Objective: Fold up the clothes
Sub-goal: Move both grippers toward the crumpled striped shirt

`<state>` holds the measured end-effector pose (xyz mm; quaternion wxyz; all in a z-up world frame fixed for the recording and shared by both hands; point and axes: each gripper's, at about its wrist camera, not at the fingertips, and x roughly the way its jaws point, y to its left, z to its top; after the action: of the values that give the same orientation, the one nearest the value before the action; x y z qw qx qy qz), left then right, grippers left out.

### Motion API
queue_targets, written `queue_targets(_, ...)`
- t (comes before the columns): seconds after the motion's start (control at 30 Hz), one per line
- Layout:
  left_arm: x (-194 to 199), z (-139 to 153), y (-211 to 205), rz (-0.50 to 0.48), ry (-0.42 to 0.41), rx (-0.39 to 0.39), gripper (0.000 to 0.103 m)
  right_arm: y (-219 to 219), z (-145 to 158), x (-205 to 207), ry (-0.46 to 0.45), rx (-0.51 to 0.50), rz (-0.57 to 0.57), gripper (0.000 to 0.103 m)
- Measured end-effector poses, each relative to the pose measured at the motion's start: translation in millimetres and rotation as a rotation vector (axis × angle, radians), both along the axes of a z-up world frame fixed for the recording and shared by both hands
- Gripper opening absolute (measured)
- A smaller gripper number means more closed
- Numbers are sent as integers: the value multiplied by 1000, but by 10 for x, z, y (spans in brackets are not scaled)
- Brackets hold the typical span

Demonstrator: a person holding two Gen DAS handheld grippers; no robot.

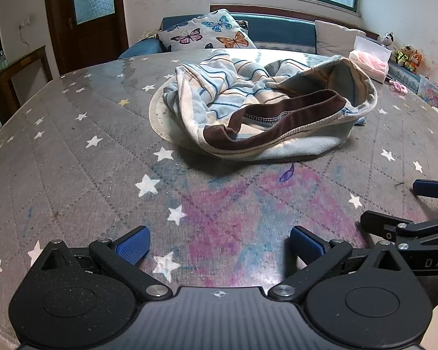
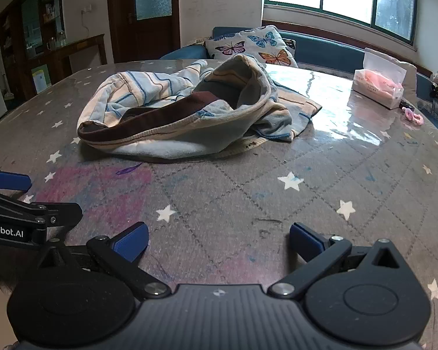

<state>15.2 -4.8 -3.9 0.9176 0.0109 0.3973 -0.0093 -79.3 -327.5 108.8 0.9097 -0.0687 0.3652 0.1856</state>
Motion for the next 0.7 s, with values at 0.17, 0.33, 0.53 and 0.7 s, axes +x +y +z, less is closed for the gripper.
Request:
queue_targets(0.17,40,0,-17,-1,2,1,103,15,0,23,-1,-1,4,103)
queue_targets(0.33,85,4,-24,-3,6,3,103,36,-1,58,0,-2,8,103)
queue_targets(0.53,146,12,-23,-4,14,2,103,63,4,111,3,-3,11,103)
queue_targets(0.7,205,23,-16,-1,23,1,103,83,12,177,7,-2,17,103)
